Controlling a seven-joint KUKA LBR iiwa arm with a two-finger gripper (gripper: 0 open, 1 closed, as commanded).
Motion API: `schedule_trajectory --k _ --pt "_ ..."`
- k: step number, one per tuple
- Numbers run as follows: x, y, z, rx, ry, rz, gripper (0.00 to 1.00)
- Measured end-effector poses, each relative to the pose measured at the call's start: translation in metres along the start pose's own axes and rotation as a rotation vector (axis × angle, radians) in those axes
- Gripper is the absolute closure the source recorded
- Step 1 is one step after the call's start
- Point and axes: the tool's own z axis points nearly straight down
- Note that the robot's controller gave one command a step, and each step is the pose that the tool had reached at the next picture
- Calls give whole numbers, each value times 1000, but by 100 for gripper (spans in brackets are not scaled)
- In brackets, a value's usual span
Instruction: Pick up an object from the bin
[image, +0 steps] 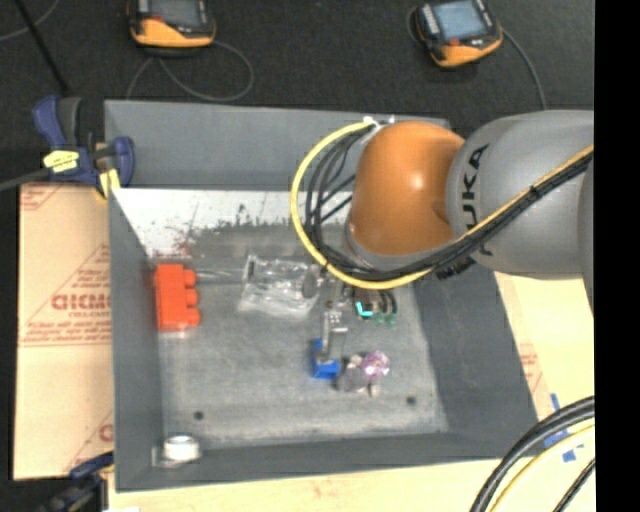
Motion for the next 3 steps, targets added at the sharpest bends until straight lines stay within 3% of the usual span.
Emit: schedule_trajectory --k 1,2,3 --pt "-77 11 99 -3 -20 100 0" --pt "-78 13 84 -3 -10 280 0" --pt "-82 3 79 -4 -14 418 0"
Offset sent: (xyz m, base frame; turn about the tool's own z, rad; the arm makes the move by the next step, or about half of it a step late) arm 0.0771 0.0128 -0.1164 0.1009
